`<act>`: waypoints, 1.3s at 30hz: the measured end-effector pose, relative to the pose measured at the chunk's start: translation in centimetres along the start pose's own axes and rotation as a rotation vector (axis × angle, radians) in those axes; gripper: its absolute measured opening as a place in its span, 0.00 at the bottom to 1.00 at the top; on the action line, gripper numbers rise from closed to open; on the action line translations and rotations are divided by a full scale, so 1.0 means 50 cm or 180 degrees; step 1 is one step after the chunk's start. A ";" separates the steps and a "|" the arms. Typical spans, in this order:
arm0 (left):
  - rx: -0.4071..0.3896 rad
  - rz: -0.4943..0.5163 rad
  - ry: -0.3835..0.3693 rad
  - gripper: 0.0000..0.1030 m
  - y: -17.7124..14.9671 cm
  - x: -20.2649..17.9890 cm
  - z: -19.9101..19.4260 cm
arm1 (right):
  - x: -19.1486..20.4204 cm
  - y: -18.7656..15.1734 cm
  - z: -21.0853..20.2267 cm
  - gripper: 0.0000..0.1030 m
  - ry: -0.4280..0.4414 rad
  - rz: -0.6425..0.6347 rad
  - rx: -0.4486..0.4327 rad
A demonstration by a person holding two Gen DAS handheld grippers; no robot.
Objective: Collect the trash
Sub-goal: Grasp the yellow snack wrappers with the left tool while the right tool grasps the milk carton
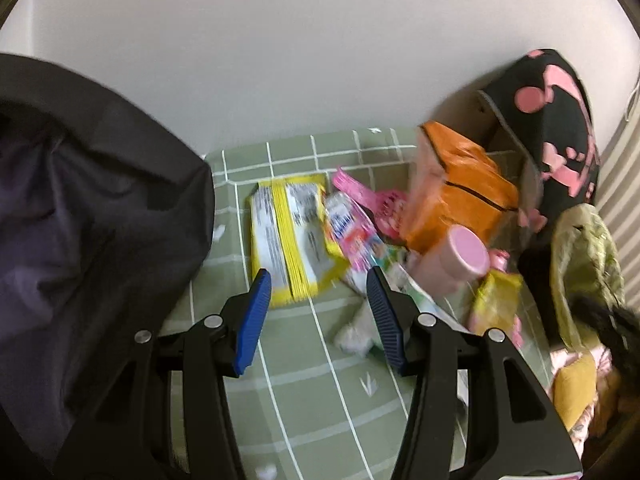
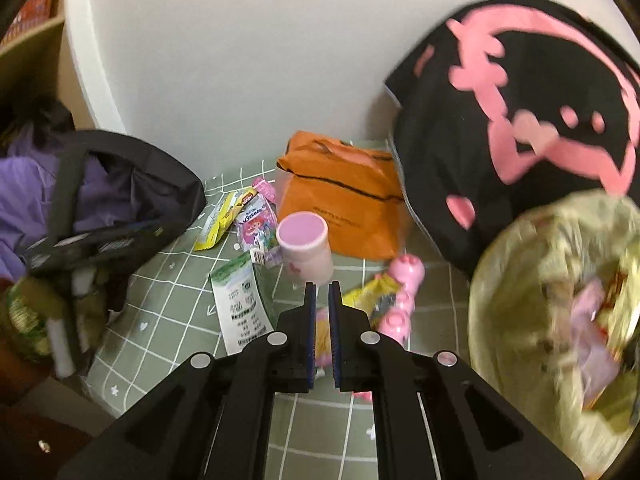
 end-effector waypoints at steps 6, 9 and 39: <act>0.0156 -0.0070 0.0134 0.51 0.054 0.014 0.098 | -0.020 -0.074 -0.019 0.41 -0.0181 0.0440 -0.0111; 0.0244 0.0082 0.0260 0.51 0.059 0.013 0.141 | -0.022 -0.106 -0.020 0.50 -0.0241 0.0592 -0.0137; 0.0120 0.0062 0.0028 0.25 0.063 0.037 -0.029 | 0.176 -0.011 0.217 0.50 0.0537 -0.0878 0.0416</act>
Point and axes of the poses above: each gripper's, at about its wrist camera, not at the fingertips, and z roughly the way its jaws point, x to its left, y to its top, the point moved 10 cm from there along z, roughly the way its jaws point, and after that the axes turned 14 degrees about -z, right-handed, at the moved point
